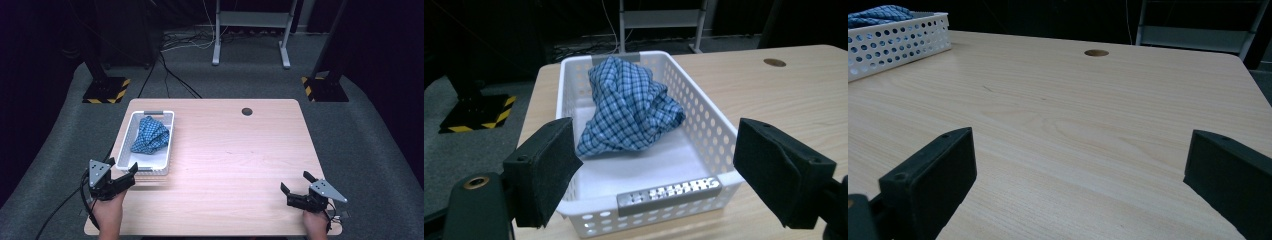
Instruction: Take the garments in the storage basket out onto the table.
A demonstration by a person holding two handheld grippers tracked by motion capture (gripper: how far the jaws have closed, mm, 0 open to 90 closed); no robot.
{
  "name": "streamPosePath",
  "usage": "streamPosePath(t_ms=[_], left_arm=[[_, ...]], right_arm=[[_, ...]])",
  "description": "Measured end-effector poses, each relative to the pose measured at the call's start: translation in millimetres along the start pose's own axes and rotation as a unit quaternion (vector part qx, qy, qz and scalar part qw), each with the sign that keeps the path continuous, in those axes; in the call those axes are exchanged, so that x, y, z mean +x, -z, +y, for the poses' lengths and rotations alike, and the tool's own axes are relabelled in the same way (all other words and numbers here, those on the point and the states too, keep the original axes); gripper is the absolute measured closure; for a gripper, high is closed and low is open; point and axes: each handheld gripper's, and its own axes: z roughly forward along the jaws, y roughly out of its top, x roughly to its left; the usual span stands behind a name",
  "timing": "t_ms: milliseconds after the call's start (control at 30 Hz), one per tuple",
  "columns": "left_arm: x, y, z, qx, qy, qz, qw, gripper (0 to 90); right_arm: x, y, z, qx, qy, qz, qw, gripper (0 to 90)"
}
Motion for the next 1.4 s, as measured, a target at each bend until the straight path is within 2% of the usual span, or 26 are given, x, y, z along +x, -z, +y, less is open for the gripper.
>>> streamPosePath(t_ms=[367,567,933,1400], left_arm=[[-1.4,0.5,25.2,-0.016,-0.006,0.000,0.9999,14.6],[-0.1,-0.4,35.5,-0.024,0.003,-0.004,0.9997,11.5],[3.0,-3.2,41.4,-0.026,0.005,0.004,0.9996,10.2],[3.6,-17.3,41.7,-0.020,0.008,-0.001,0.9998,10.5]], right_arm=[[-0.1,0.1,0.0,0.000,-0.001,0.001,1.0000,0.0],[-0.2,0.2,-0.1,-0.001,-0.001,0.002,1.0000,0.0],[-0.4,0.2,-0.1,-0.001,-0.002,0.003,1.0000,0.0],[-0.4,0.3,-0.1,-0.001,-0.001,0.002,1.0000,0.0]])
